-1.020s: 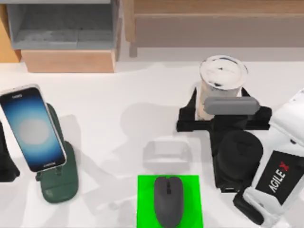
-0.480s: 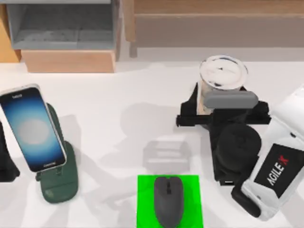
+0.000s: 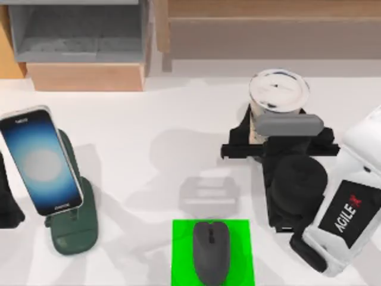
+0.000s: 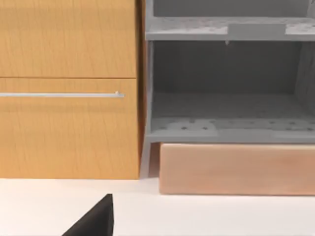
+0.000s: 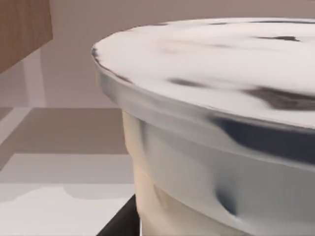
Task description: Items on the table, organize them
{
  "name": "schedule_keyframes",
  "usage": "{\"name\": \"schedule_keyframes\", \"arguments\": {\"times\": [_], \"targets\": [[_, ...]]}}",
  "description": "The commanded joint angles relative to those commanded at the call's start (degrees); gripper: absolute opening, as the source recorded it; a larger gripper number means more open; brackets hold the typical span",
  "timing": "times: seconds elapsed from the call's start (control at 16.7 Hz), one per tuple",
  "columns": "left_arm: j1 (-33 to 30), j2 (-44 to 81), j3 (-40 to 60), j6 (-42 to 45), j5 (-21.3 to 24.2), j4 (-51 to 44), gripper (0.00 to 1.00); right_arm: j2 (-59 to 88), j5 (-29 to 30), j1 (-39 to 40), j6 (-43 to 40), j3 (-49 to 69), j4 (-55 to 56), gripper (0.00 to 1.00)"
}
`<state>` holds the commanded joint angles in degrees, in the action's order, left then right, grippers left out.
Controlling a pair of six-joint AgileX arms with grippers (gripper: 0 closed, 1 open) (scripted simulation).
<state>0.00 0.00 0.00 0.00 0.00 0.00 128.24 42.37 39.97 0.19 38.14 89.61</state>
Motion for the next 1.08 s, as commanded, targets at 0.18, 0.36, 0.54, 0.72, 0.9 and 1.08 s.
{"name": "schedule_keyframes", "arguments": {"times": [0.18,0.36,0.54,0.72,0.9,1.08], "targets": [[0.00,0.00,0.00,0.00,0.00,0.00,1.00,0.00,0.00,0.00,0.00,0.00,0.00,0.00],[0.00,0.00,0.00,0.00,0.00,0.00,1.00,0.00,0.00,0.00,0.00,0.00,0.00,0.00],[0.00,0.00,0.00,0.00,0.00,0.00,1.00,0.00,0.00,0.00,0.00,0.00,0.00,0.00],[0.00,0.00,0.00,0.00,0.00,0.00,1.00,-0.34,0.04,0.05,0.04,-0.09,-0.21,0.00],[0.00,0.00,0.00,0.00,0.00,0.00,1.00,-2.32,0.00,0.07,0.10,-0.36,-1.86,0.00],[0.00,0.00,0.00,0.00,0.00,0.00,1.00,-2.82,0.01,0.09,0.10,-0.44,-2.35,0.00]]}}
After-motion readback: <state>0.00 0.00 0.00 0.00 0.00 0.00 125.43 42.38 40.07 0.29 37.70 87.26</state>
